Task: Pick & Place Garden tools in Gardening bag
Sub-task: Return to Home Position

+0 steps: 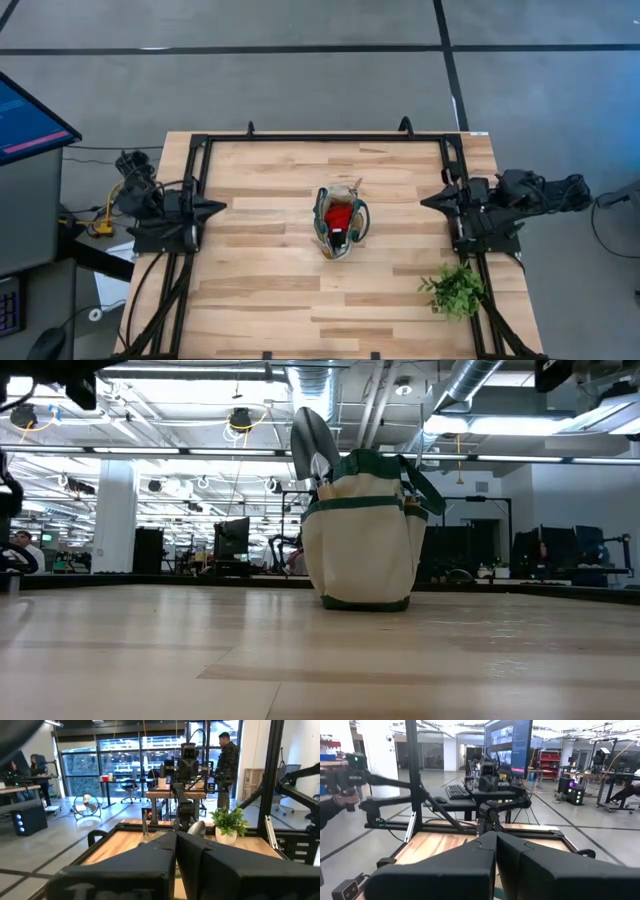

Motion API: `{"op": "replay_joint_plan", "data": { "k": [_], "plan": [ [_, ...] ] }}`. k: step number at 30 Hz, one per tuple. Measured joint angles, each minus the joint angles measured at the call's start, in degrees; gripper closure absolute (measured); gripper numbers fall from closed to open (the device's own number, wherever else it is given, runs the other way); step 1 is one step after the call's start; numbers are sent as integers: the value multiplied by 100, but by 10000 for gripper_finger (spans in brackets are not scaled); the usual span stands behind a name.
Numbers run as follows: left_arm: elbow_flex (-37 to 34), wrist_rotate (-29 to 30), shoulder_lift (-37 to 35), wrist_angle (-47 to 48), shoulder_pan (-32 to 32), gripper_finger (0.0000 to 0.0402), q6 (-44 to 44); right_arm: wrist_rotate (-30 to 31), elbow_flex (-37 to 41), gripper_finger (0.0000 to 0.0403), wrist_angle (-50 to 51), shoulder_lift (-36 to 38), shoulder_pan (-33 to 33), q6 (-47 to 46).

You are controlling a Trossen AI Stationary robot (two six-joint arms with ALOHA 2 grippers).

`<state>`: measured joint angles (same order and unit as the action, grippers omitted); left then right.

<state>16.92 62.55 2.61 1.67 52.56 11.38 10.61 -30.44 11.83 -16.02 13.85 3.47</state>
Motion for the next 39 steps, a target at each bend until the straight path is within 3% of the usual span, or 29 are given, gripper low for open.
{"op": "replay_joint_plan", "data": {
  "k": [3, 7, 15, 18, 21, 26, 33, 39],
  "plan": [
    [-195, -259, -232, -7, 0, 401, -171, 37, 0, 403, -27, 62, -1, -8],
    [-393, -1124, -88, -361, -39, 401, -1013, 199, 0, 403, -20, 69, 0, -140],
    [-469, -1418, 2150, -2364, -849, 401, -1002, 293, 0, 403, -62, 69, 0, -157],
    [-247, -1950, 2855, -2759, -1544, 401, -731, 297, 0, 403, -70, 69, 0, -157],
    [98, -2531, 3075, -2759, -2323, 401, -515, 295, 0, 403, -70, 69, 2, -157],
    [594, -3614, 2467, -1829, -3280, 401, -415, 289, 0, 403, -24, 75, 4, -154],
    [668, -3650, 865, 313, -3735, 401, -1245, 278, 2, 403, 290, 337, 4, -13],
    [668, -4081, 160, 1109, -3733, 401, -1299, 278, -2, 403, 499, 757, 4, 13]
  ]
}}
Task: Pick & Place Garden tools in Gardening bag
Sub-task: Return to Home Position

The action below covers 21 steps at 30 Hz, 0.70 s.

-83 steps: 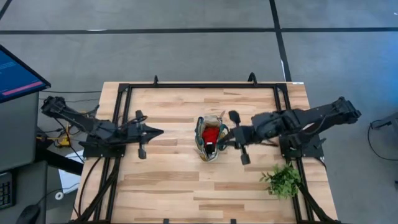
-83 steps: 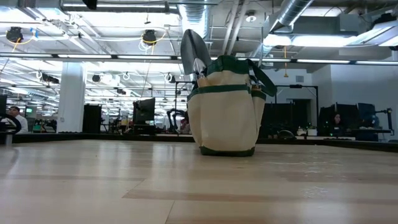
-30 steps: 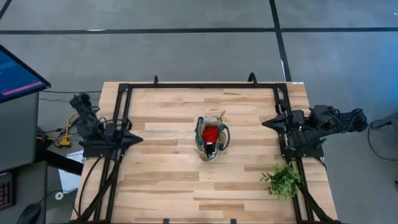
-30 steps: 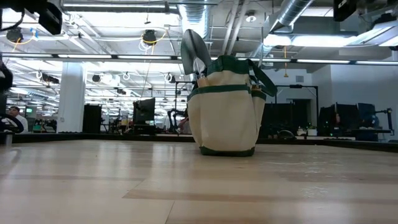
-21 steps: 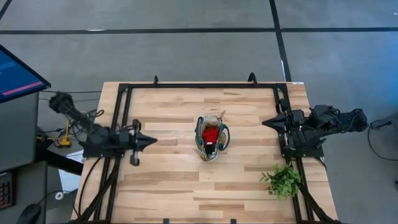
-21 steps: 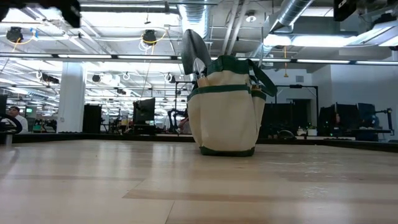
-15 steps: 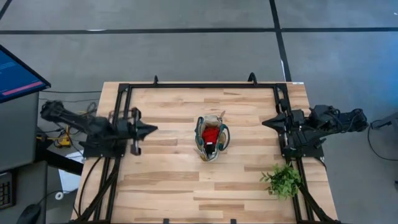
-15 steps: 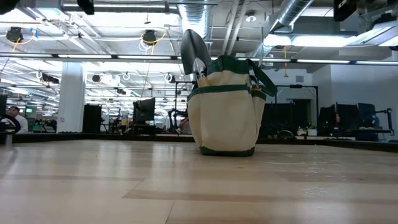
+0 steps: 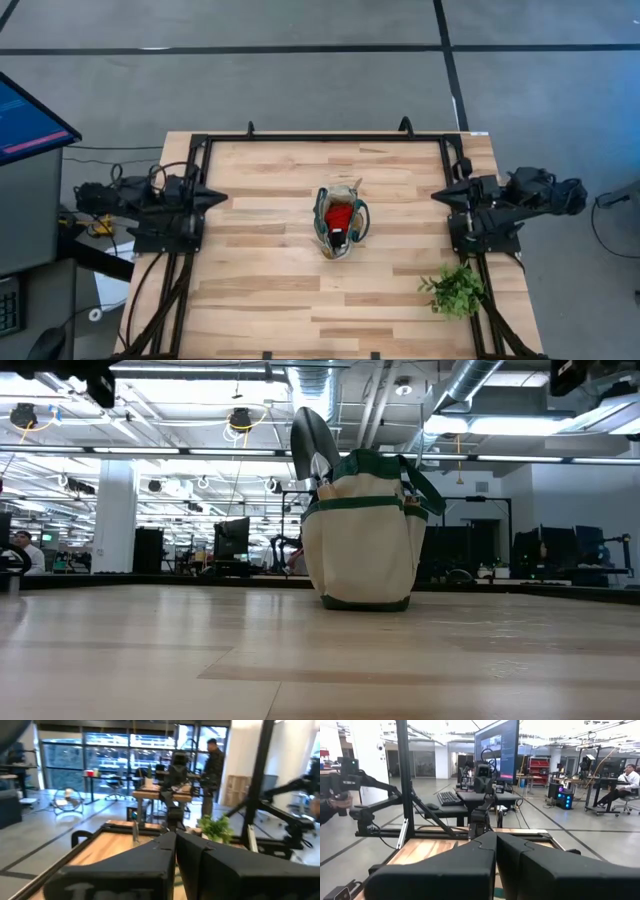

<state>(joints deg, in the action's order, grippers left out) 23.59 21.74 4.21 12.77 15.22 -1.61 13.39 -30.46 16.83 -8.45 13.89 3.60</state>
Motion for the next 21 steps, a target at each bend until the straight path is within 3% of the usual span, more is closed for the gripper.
{"op": "replay_joint_plan", "data": {
  "k": [16, 21],
  "plan": [
    [-394, -484, -124, 211, 2, 401, 639, -598, 104, 403, 404, 820, -12, 407],
    [-690, -505, -123, 19, 2, 401, 436, -593, 882, 403, -401, 820, -15, 298]
  ]
}}
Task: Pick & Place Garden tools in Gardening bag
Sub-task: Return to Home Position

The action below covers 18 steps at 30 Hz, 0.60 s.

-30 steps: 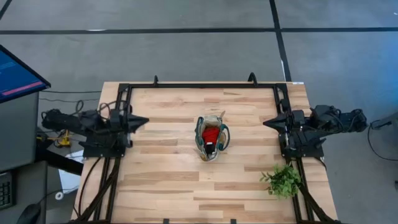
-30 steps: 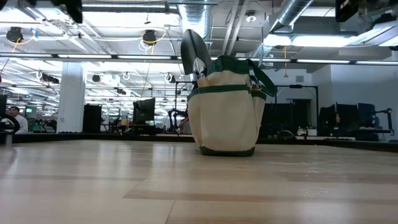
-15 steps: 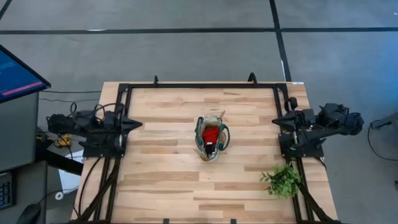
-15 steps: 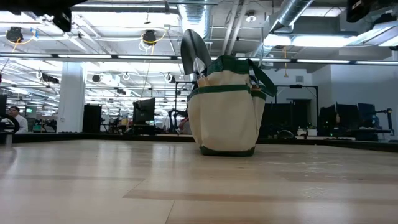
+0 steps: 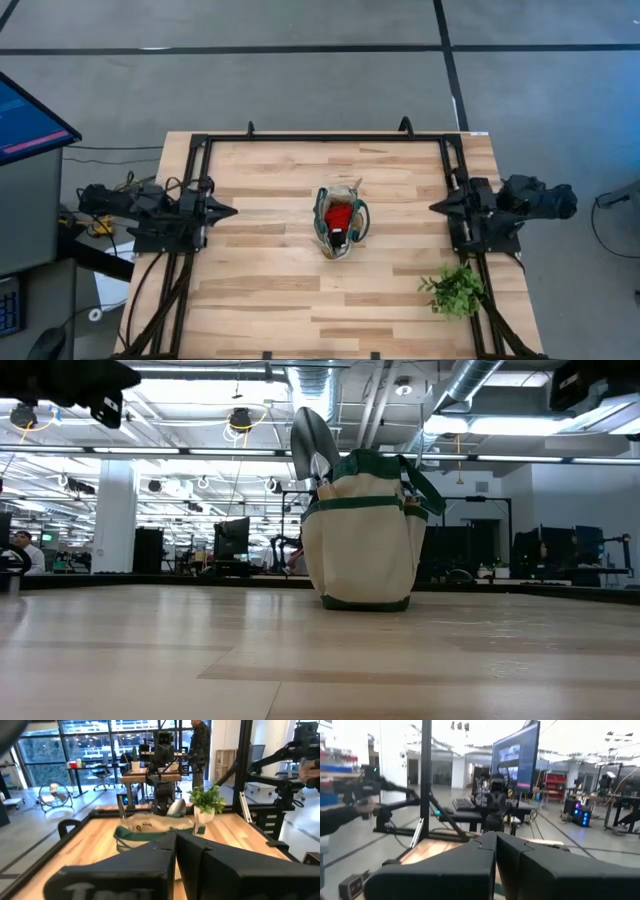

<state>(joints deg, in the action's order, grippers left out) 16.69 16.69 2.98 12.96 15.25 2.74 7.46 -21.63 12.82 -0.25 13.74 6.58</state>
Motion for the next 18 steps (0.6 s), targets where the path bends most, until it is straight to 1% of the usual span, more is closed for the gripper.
{"op": "replay_joint_plan", "data": {
  "k": [3, 7, 10, 14, 18],
  "plan": [
    [-233, 1, 0, -270, 0, 401, -15, 68, 533, 403, -619, 2, 1, -17],
    [-653, 2, 0, -894, 0, 401, -20, 161, 1234, 403, -1231, 4, 1, -74],
    [-959, -56, 0, -1158, 0, 401, -26, 162, 1636, 403, -1487, 4, 1, -234],
    [-1284, -128, 2, -1228, 0, 401, -299, 161, 1920, 403, -1684, 4, 0, -349],
    [-1531, -140, 3, -1365, 0, 401, -345, 161, 2069, 403, -1665, 4, 0, -357]
  ]
}}
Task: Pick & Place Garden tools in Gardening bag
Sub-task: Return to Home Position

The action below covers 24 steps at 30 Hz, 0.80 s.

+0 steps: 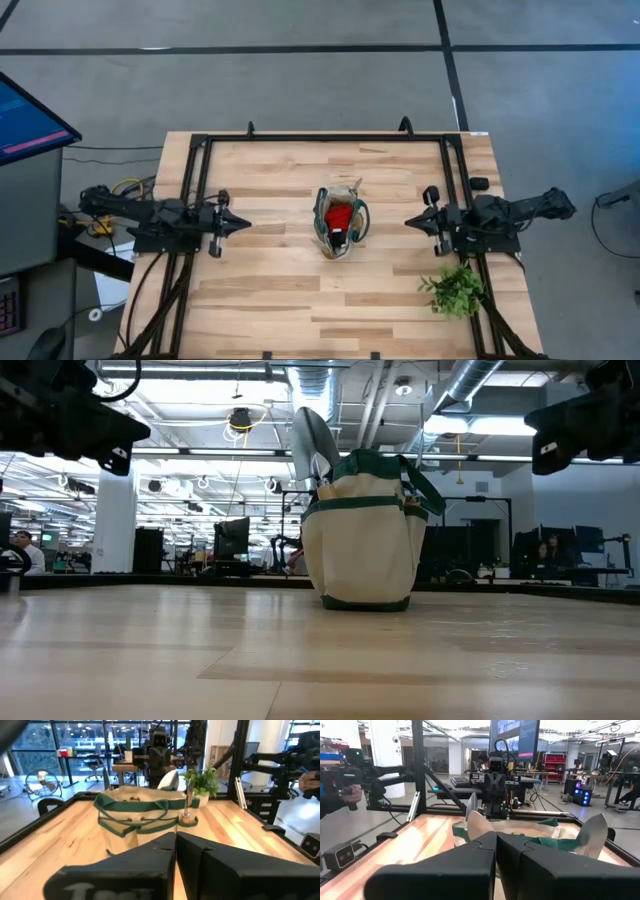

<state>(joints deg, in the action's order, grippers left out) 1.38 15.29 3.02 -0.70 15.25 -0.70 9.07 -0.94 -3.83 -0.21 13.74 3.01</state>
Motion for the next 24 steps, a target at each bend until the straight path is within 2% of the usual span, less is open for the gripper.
{"op": "replay_joint_plan", "data": {
  "k": [7, 13, 24],
  "plan": [
    [-38, -77, 59, -120, 0, 401, 190, 1, 23, 403, 48, 0, 0, 168],
    [-38, -77, 58, -121, 0, 401, 176, 1, 23, 403, 147, -7, 0, -439],
    [-43, -77, 60, -167, 0, 400, 174, -4, 19, 403, 233, -11, 0, -455]
  ]
}}
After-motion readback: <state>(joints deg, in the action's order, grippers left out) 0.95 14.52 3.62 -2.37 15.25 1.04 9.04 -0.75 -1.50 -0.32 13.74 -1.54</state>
